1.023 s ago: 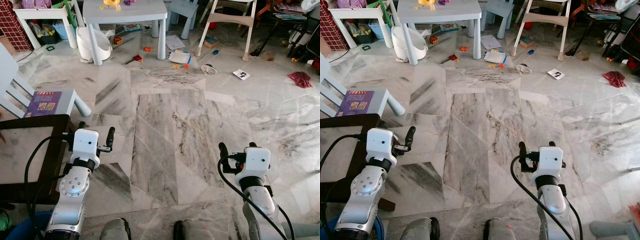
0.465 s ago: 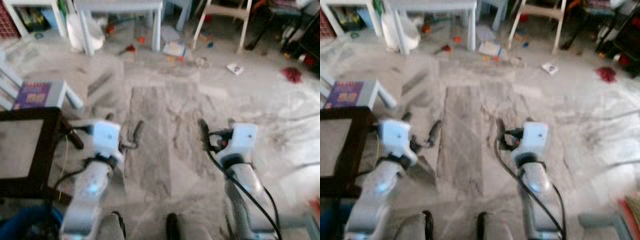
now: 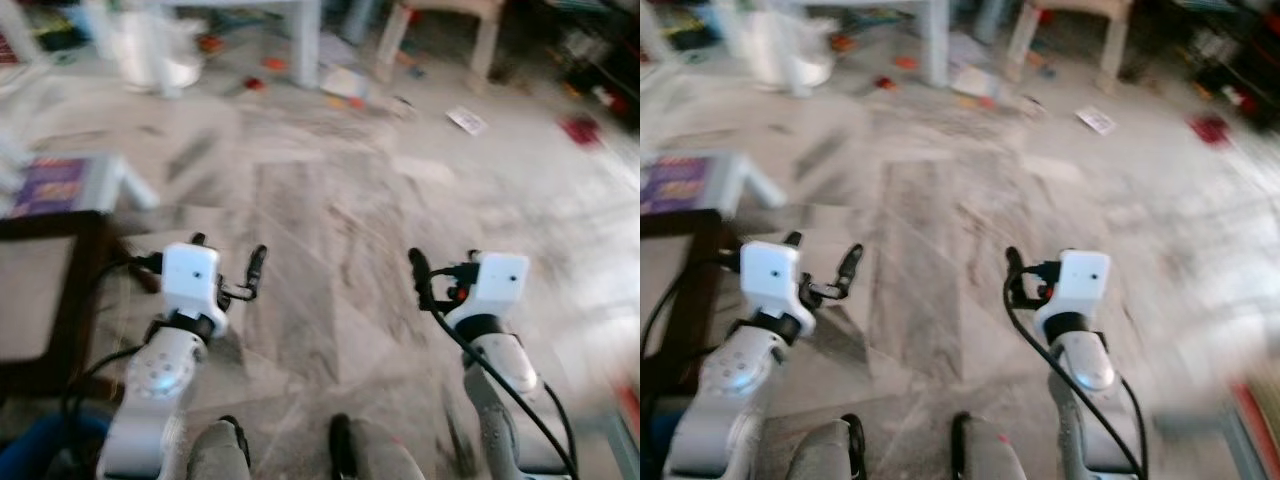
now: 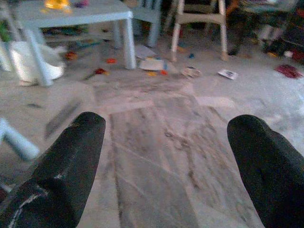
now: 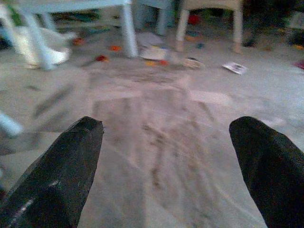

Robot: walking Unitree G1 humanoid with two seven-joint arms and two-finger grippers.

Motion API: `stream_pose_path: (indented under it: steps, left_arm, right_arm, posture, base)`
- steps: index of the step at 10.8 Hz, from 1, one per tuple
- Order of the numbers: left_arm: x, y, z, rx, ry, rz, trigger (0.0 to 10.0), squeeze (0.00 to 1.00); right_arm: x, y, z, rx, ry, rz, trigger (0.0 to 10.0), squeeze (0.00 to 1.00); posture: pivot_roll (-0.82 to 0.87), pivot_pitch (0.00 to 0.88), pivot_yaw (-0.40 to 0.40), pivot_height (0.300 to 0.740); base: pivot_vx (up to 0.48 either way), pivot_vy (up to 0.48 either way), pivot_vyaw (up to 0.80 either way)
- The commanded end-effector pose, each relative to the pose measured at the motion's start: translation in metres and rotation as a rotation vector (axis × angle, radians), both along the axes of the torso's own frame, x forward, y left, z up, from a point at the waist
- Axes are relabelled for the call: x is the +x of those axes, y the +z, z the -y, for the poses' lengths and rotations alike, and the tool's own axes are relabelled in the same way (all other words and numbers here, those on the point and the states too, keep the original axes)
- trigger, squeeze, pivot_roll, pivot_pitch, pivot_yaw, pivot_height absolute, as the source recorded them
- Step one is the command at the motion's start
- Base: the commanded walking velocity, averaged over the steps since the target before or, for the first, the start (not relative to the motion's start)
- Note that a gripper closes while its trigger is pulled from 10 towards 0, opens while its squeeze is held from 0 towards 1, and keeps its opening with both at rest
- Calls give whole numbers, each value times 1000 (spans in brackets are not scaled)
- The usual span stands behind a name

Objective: Move the pillow to the sofa

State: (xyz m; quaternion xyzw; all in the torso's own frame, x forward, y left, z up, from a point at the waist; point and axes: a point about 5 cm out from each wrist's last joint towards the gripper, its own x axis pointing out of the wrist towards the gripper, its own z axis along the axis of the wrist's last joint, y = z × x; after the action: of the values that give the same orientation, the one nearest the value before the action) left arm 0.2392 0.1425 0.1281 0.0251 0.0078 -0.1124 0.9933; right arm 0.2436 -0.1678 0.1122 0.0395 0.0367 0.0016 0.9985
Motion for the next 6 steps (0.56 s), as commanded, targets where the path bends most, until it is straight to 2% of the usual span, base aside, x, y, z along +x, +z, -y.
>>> stream_pose_path:
  steps: [1,4,5,6]
  left_arm:
    - [0,4,3,-15,-27,4,10000,0]
    - [7,6,10,-23,-57,2,10000,0]
    - [11,4,15,-21,-75,-6,10000,0]
    - [20,3,17,4,-83,0,10000,0]
  right_arm:
    - [-2,0,5,-7,-28,-6,10000,0]
    - [1,1,9,-10,-47,13,10000,0]
    - [4,1,10,-14,-43,33,10000,0]
    - [11,0,9,-18,-41,45,10000,0]
  posture:
    - [-35,219,-63,740]
    - [-38,197,-51,740]
    - [-30,165,-42,740]
    - [-23,123,-30,740]
  base:
    - [296,244,-781]
    - [365,280,-713]
    - [337,0,0]
    - [0,0,0]
